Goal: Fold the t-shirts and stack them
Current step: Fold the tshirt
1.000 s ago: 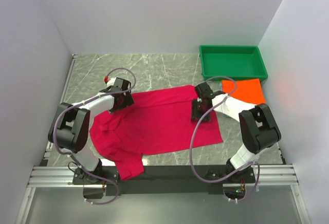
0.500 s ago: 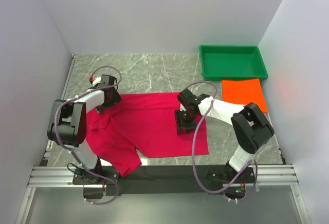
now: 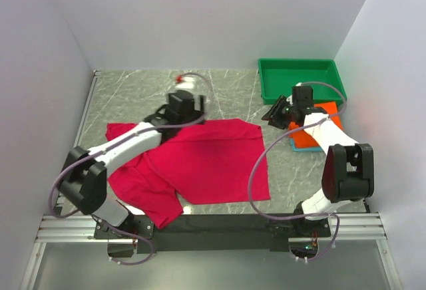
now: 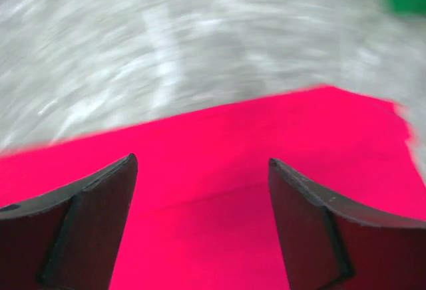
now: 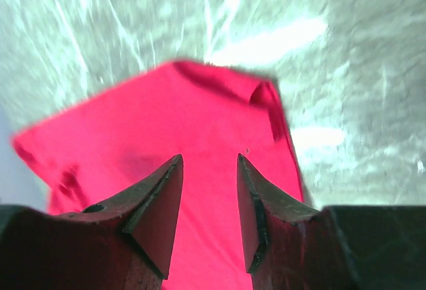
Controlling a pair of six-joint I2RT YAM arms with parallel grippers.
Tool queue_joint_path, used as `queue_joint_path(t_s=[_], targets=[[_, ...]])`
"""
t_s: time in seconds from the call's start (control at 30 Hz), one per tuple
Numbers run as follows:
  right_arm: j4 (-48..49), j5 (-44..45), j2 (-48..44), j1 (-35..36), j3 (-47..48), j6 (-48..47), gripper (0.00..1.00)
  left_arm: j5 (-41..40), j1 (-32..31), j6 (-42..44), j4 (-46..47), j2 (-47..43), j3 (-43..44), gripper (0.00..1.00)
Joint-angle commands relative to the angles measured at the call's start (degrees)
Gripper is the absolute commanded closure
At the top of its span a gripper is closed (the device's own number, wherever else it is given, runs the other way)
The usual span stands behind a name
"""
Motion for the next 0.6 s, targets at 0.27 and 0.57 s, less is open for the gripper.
queue_joint_path(t_s=[0.27,0.57], targets=[[4.2,-2.8,6.7,-6.8,2.6,3.5,0.48,5.9,-19.8,26.8,15.8,19.8,15.7,0.29],[4.8,-3.7,8.0,-8.6,1.8,2.9,0.48,11.8,-23.9,33.3,19.9,31.2,22.6,0.44]])
